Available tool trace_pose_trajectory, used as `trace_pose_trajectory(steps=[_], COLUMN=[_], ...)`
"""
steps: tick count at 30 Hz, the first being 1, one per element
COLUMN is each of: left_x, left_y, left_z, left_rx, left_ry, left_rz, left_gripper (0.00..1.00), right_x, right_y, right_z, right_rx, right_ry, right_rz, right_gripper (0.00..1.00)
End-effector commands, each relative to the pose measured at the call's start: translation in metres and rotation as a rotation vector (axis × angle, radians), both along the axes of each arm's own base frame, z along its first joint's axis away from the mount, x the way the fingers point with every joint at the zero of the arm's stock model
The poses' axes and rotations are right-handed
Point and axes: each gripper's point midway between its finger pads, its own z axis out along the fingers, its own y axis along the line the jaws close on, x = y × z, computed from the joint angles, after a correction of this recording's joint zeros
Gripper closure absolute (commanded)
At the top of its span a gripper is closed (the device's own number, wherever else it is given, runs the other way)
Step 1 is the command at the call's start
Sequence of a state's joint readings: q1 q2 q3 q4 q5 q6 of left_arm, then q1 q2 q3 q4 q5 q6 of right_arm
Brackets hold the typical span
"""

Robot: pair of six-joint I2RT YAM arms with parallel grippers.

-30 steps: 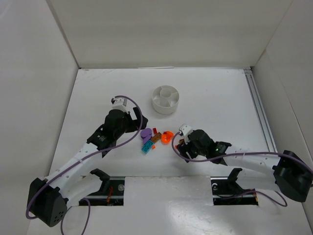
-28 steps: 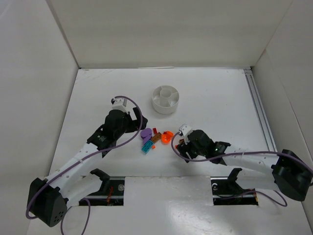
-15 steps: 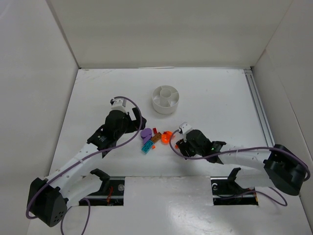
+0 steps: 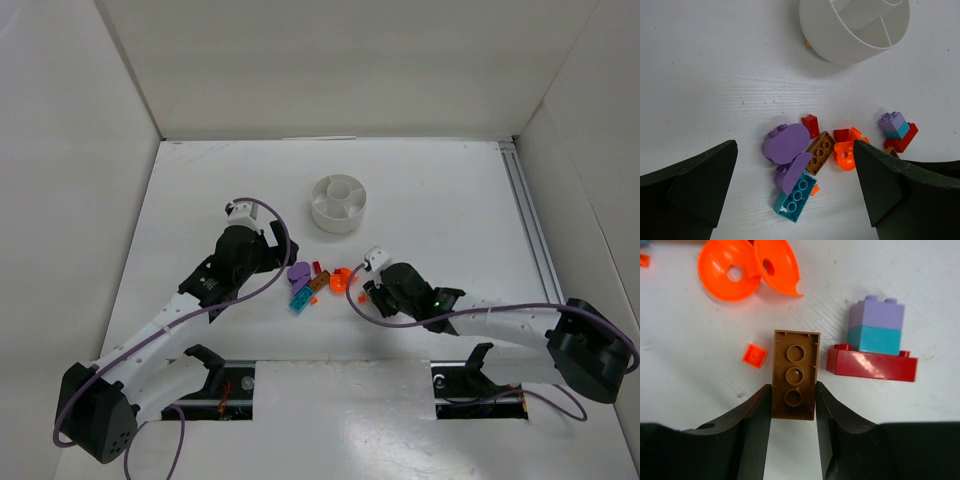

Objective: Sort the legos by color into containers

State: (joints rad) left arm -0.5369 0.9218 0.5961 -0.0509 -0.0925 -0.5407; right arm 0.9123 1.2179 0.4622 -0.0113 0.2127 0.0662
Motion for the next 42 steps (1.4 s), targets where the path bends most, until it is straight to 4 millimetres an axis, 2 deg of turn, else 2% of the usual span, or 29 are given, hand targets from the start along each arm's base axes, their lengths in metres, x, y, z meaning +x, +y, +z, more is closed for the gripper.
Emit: trace_pose_trajectory(steps=[1,2,7,8,9,10,11,12,13,15,16,17,18,19,21,23,25,27,29,30,31,33,34,38,42], left_x=[0.000,-0.001,-0.002,-0.002,-0.002,-0.001,-0.001,-0.001,0.000,0.002,0.003,0.004,0.004,0.005,0.007,0.009,0.010,0.012,0.012,0.011,0.011,0.011,0.011,0.009,0.010], left_y=[0.002,0.001,-0.002,-0.002,-0.002,-0.001,-0.001,-0.001,0.000,-0.001,0.001,0.002,0.002,0.003,0.005,0.005,0.005,0.004,0.004,0.003,0.003,0.003,0.003,0.002,0.001], left_z=[0.004,0.004,0.003,0.003,0.003,0.003,0.003,0.003,0.003,0.005,0.002,0.002,0.002,0.001,-0.001,-0.004,-0.007,-0.006,-0.009,-0.009,-0.009,-0.009,-0.009,-0.013,-0.011], left_rx=[-0.003,0.000,-0.006,-0.006,-0.006,-0.002,-0.002,-0.002,0.002,0.002,0.010,0.015,0.015,0.026,0.039,0.051,0.057,0.058,0.062,0.058,0.058,0.058,0.058,0.059,0.054], left_ry=[-0.022,-0.023,-0.030,-0.030,-0.030,-0.033,-0.033,-0.033,-0.035,-0.035,-0.029,-0.032,-0.032,-0.024,-0.014,-0.003,0.006,0.008,0.015,0.018,0.018,0.018,0.018,0.028,0.020], left_rz=[0.009,-0.003,-0.025,-0.025,-0.025,-0.017,-0.017,-0.017,-0.009,-0.009,-0.001,0.009,0.009,0.018,0.028,0.036,0.036,0.036,0.036,0.028,0.028,0.028,0.028,0.020,0.020], left_gripper=[0.00,0.00,0.00,0.00,0.00,0.00,0.00,0.00,0.00,0.00,0.00,0.00,0.00,0.00,0.00,0.00,0.00,0.00,0.00,0.00,0.00,0.00,0.00,0.00,0.00], right_x=[0.019,0.024,0.059,0.080,0.091,0.095,0.110,0.131,0.130,0.146,0.172,0.182,0.182,0.202,0.211,0.230,0.238,0.250,0.254,0.254,0.257,0.258,0.255,0.253,0.251], right_y=[0.016,0.021,0.022,0.021,0.023,0.037,0.027,0.038,0.036,0.036,0.043,0.036,0.034,0.038,0.031,0.035,0.030,0.037,0.035,0.039,0.039,0.039,0.044,0.053,0.058], right_z=[0.049,0.070,0.141,0.159,0.170,0.179,0.179,0.200,0.185,0.191,0.211,0.215,0.213,0.231,0.239,0.253,0.252,0.252,0.245,0.235,0.236,0.219,0.219,0.194,0.181], right_rx=[0.031,0.061,0.031,-0.004,-0.004,0.036,0.009,-0.015,-0.065,-0.218,-0.276,-0.376,-0.452,-0.506,-0.614,-0.688,-0.767,-0.831,-0.900,-0.929,-0.944,-0.984,-0.983,-1.017,-1.033], right_ry=[-0.176,-0.226,-0.445,-0.493,-0.512,-0.514,-0.494,-0.517,-0.418,-0.393,-0.407,-0.402,-0.371,-0.416,-0.408,-0.441,-0.426,-0.444,-0.430,-0.410,-0.415,-0.376,-0.381,-0.334,-0.312], right_rz=[0.085,0.097,0.124,0.140,0.165,0.258,0.278,0.328,0.410,0.495,0.486,0.454,0.470,0.463,0.451,0.471,0.481,0.511,0.551,0.582,0.584,0.638,0.648,0.702,0.735], right_gripper=[0.65,0.65,0.65,0.65,0.65,0.65,0.65,0.67,0.67,0.67,0.70,0.70,0.70,0.70,0.70,0.70,0.70,0.70,0.71,0.71,0.71,0.71,0.71,0.71,0.71])
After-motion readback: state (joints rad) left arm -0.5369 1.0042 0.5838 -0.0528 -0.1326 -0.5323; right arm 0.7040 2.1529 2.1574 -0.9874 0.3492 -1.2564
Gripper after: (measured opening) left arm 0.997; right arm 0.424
